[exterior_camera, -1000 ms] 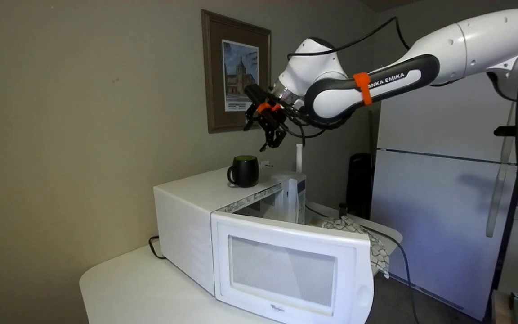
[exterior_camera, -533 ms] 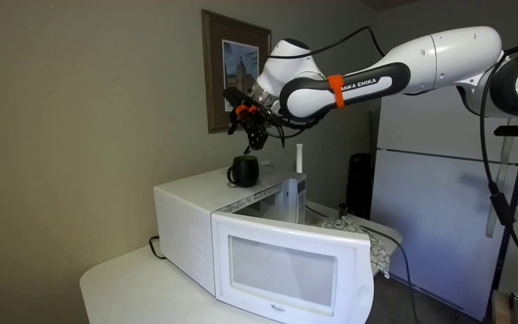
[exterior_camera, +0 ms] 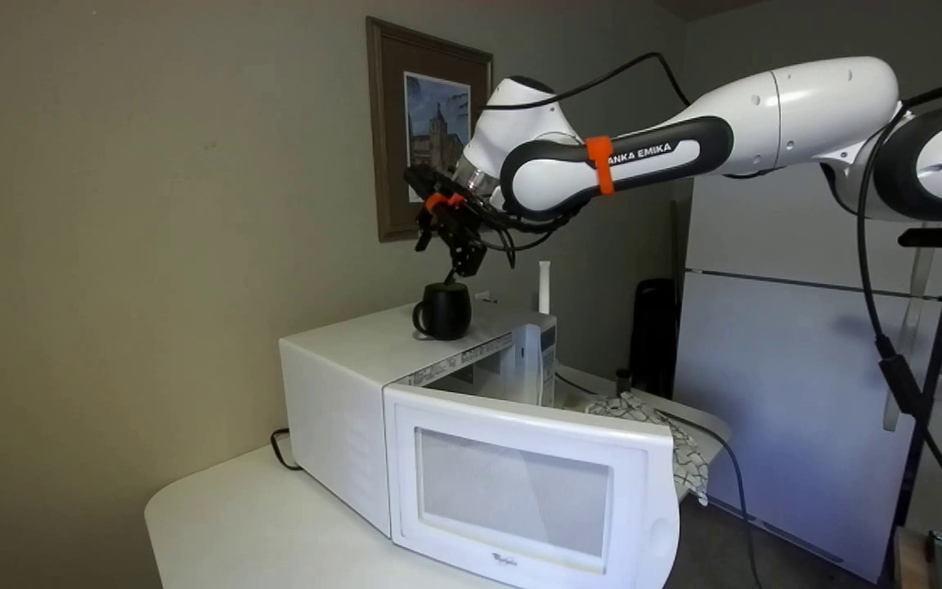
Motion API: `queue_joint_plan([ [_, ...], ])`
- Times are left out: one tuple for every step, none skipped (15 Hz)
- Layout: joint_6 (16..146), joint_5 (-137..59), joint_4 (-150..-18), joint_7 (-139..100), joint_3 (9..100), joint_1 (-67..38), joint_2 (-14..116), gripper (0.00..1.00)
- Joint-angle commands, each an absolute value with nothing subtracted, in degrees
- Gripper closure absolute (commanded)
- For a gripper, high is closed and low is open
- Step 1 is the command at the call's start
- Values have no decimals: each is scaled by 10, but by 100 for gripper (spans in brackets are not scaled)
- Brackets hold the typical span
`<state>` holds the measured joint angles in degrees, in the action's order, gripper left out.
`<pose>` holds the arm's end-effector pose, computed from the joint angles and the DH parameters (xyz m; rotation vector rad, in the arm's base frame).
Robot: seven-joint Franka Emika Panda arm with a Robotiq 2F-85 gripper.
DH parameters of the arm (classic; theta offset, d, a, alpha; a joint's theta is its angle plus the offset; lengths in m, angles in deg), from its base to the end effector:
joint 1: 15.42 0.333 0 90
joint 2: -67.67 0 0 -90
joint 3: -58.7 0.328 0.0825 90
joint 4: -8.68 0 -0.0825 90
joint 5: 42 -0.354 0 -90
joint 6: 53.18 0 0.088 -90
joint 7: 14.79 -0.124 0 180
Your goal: Move the mug closer to the towel
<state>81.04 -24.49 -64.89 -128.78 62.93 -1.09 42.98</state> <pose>0.6873 0.2089 0.5803 -1.8640 1.8070 -0.6487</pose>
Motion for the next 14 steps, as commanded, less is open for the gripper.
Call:
queue_joint_plan([
  [801,-246,-642,-1292,621,-9,419,0],
  [801,-246,-637,-1292,618,-10,412,0],
  [803,-246,-637,-1291,618,-11,409,0],
  [803,-246,-637,-1291,618,-11,410,0],
  [803,-246,-637,-1291,619,-11,412,0],
  [783,-249,-621,-1289,619,-11,401,0],
  [755,-271,-603,-1260,609,-4,389,0],
  [731,-279,-592,-1245,610,-7,380,0],
  [715,-284,-579,-1236,607,-8,369,0],
  [711,-290,-567,-1220,607,-12,357,0],
  [720,-297,-558,-1209,606,-14,347,0],
  [729,-297,-548,-1201,603,-12,337,0],
  [737,-302,-539,-1186,604,-12,328,0],
  [747,-289,-532,-1176,616,-21,319,0],
])
